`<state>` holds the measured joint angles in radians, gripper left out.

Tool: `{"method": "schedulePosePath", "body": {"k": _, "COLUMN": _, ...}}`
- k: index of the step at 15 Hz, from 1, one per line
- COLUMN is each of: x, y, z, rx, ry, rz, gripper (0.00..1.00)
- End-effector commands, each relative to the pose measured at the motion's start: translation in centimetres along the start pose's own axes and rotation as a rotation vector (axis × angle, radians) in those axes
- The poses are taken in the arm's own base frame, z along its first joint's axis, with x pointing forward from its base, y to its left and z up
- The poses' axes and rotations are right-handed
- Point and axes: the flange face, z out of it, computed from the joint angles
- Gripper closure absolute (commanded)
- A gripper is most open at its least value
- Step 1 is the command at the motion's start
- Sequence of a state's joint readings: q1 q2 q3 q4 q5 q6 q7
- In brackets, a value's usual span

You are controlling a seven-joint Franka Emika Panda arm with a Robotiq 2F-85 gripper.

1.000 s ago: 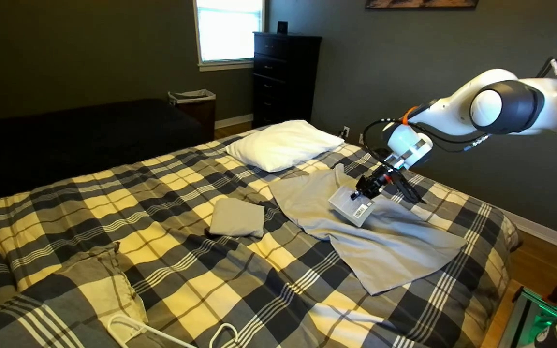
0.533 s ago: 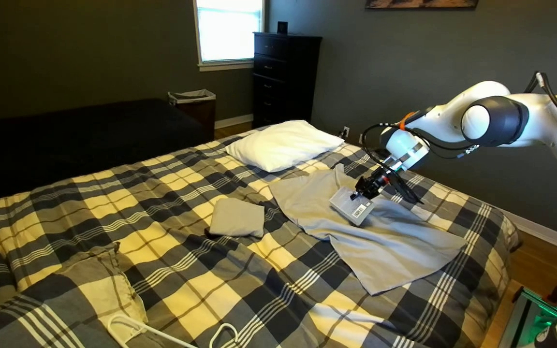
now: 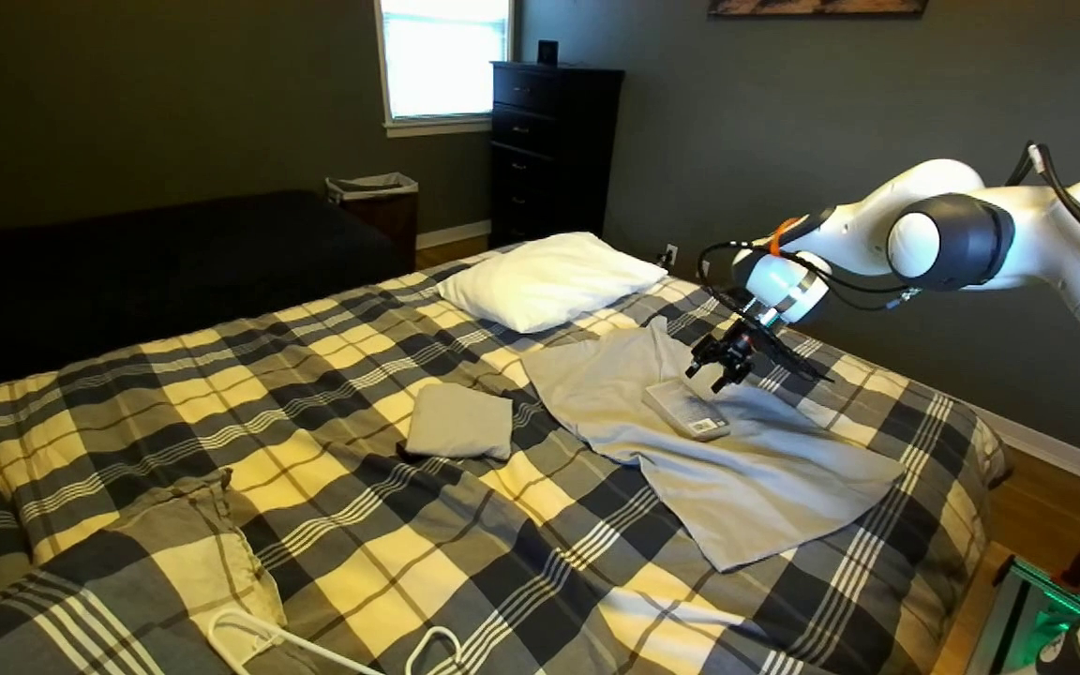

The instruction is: Move the hanger to the left then put the book on the grey pillow cover

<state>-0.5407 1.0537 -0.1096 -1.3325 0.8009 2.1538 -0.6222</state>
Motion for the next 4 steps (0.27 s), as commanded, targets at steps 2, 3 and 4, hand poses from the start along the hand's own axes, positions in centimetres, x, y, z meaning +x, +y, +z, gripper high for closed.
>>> {"method": "schedulePosePath", "body": {"k": 2, "x": -0.5, "y": -2.3, "z": -6.0, "rx": -0.125, "ry": 0.084, "rz": -0.064, "gripper": 0.00}}
{"method": "schedulePosePath", "body": {"k": 3, "x": -1.4, "y": -3.6, "z": -6.7, "rx": -0.113, "ry": 0.041, "rz": -0.160, "gripper": 0.00}}
{"method": "schedulePosePath", "body": {"k": 4, "x": 1.0, "y": -1.6, "z": -4.7, "rx": -0.104, "ry": 0.085, "rz": -0.072, "gripper": 0.00}}
